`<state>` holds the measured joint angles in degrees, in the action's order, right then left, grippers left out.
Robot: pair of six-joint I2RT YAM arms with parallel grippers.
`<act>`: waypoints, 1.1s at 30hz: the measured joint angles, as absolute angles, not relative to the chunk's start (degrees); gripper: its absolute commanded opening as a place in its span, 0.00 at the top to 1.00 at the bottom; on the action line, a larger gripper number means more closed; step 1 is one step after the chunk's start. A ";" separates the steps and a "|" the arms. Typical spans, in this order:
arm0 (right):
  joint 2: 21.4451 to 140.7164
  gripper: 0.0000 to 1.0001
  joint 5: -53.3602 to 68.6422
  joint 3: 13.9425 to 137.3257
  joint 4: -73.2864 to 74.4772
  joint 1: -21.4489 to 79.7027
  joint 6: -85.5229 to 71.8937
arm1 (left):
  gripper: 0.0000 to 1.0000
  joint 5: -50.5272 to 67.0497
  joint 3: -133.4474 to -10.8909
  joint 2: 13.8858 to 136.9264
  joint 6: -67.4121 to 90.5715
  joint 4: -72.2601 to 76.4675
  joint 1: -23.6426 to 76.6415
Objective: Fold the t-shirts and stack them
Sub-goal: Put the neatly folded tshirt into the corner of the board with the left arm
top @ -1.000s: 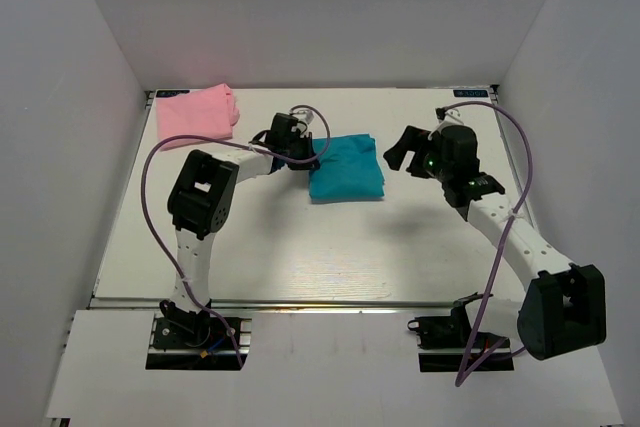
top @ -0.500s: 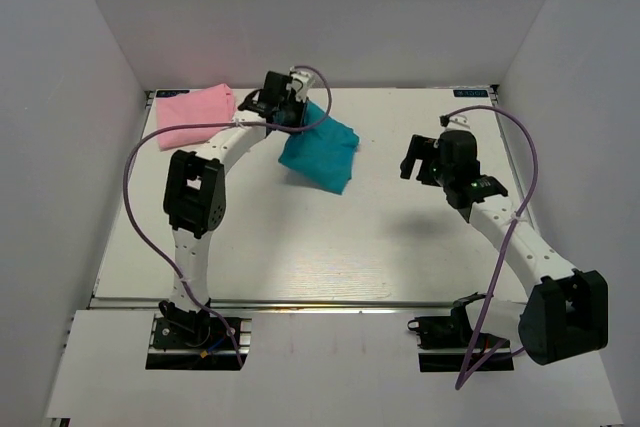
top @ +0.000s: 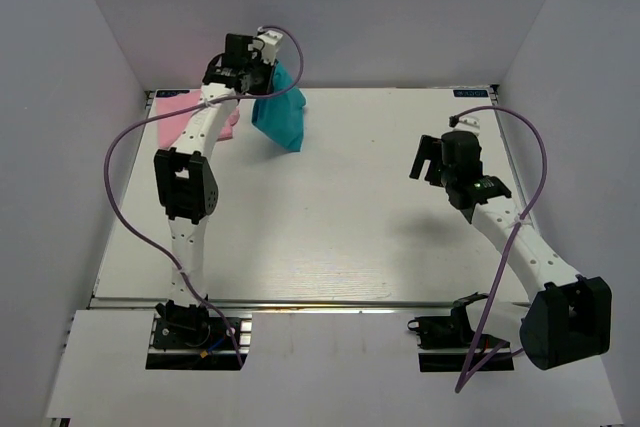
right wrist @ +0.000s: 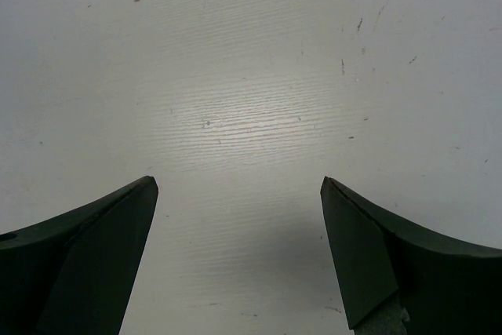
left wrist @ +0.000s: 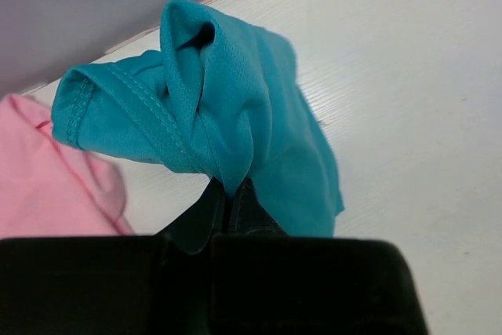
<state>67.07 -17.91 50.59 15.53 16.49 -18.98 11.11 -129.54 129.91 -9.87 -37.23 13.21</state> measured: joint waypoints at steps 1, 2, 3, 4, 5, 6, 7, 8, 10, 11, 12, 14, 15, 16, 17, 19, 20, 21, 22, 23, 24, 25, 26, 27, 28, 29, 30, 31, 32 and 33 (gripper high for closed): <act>67.07 0.10 -18.11 50.68 15.64 16.49 -19.00 | 1.00 11.46 -130.06 130.30 -10.70 -37.63 12.34; 67.13 0.10 -18.28 50.89 15.94 16.49 -19.03 | 1.00 11.84 -130.39 130.56 -11.55 -38.20 11.40; 67.24 0.10 -18.35 51.20 16.19 16.47 -19.03 | 1.00 12.10 -130.61 130.76 -12.38 -38.70 10.48; 67.44 0.10 -18.48 51.59 16.29 16.47 -19.03 | 1.00 12.32 -130.80 130.85 -13.06 -39.11 9.56; 67.75 0.10 -18.52 52.12 16.45 16.47 -19.03 | 1.00 12.51 -130.96 130.96 -13.58 -39.46 8.73; 68.16 0.10 -18.50 52.71 16.45 16.45 -19.03 | 1.00 12.60 -131.13 130.96 -14.13 -39.88 7.86; 68.55 0.10 -18.50 53.19 16.45 16.45 -19.03 | 1.00 12.62 -131.37 131.00 -14.61 -40.23 6.96; 68.99 0.10 -18.48 53.74 16.56 16.45 -19.03 | 1.00 12.62 -131.61 131.00 -15.00 -40.34 6.11; 70.00 0.10 -18.46 54.78 16.58 16.45 -19.03 | 1.00 12.75 -132.09 131.00 -15.62 -40.38 4.58; 70.54 0.10 -18.46 55.31 16.56 16.45 -19.03 | 1.00 12.80 -132.18 131.00 -15.88 -40.27 3.88; 71.13 0.10 -18.37 55.77 16.53 16.45 -19.03 | 1.00 12.88 -132.22 131.00 -16.10 -40.25 3.20; 72.34 0.10 -17.98 56.49 16.53 16.45 -19.03 | 1.00 12.97 -132.27 131.00 -16.49 -40.23 1.83; 73.08 0.10 -17.74 56.77 16.53 16.45 -19.05 | 1.00 12.99 -132.27 131.00 -16.56 -40.21 1.23; 73.73 0.10 -17.50 56.99 16.58 16.45 -19.07 | 1.00 13.08 -132.27 131.00 -16.58 -40.12 0.78; 74.56 0.10 -17.12 57.25 16.64 16.45 -19.07 | 1.00 13.13 -132.27 131.00 -16.58 -40.01 0.27; 76.14 0.10 -16.29 57.78 16.64 16.45 -19.14 | 1.00 13.15 -132.29 131.00 -16.58 -39.86 -0.69; 76.73 0.10 -15.90 57.98 16.67 16.47 -19.18 | 1.00 13.15 -132.29 131.00 -16.58 -39.79 -1.15; 77.10 0.10 -15.64 58.02 16.64 16.47 -19.22 | 1.00 13.13 -132.29 131.00 -16.58 -39.75 -1.43; 77.32 0.10 -15.25 58.02 16.69 16.47 -19.27 | 1.00 13.13 -132.29 131.00 -16.62 -39.44 -1.96; 77.41 0.10 -14.92 58.02 16.75 16.45 -19.29 | 1.00 13.10 -132.29 131.00 -16.69 -38.96 -2.42; 77.41 0.10 -14.72 58.08 16.75 16.45 -19.31 | 1.00 13.10 -132.29 131.00 -16.71 -38.44 -2.87; 77.43 0.10 -14.52 58.22 16.73 16.45 -19.31 | 1.00 13.21 -132.29 131.00 -16.71 -37.87 -3.36; 77.52 0.10 -14.37 58.43 16.73 16.47 -19.31 | 1.00 13.61 -132.29 131.00 -16.73 -37.17 -3.95; 77.67 0.10 -14.28 58.76 16.73 16.47 -19.33 | 1.00 14.09 -132.29 131.00 -16.69 -36.53 -4.54; 77.93 0.10 -14.11 59.13 16.69 16.45 -19.33 | 1.00 14.55 -132.29 131.00 -16.58 -35.94 -5.15; 78.24 0.10 -13.93 59.51 16.64 16.45 -19.33 | 1.00 15.27 -132.29 131.00 -16.45 -35.24 -5.82; 78.59 0.10 -13.72 59.81 16.60 16.45 -19.33 | 1.00 16.03 -132.29 131.07 -16.32 -34.79 -6.50; 78.91 0.10 -13.63 60.03 16.60 16.45 -19.33 | 1.00 16.84 -132.29 131.11 -16.14 -34.22 -7.18; 79.26 0.10 -13.45 60.23 16.62 16.47 -19.31 | 1.00 17.45 -132.29 131.31 -15.99 -33.76 -7.73; 79.68 0.10 -13.32 60.31 16.62 16.45 -19.31 | 1.00 18.04 -132.29 131.61 -15.75 -33.06 -8.29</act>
<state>79.68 -13.32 60.31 16.62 16.45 -19.31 18.04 -132.29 131.61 -15.75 -33.06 -8.29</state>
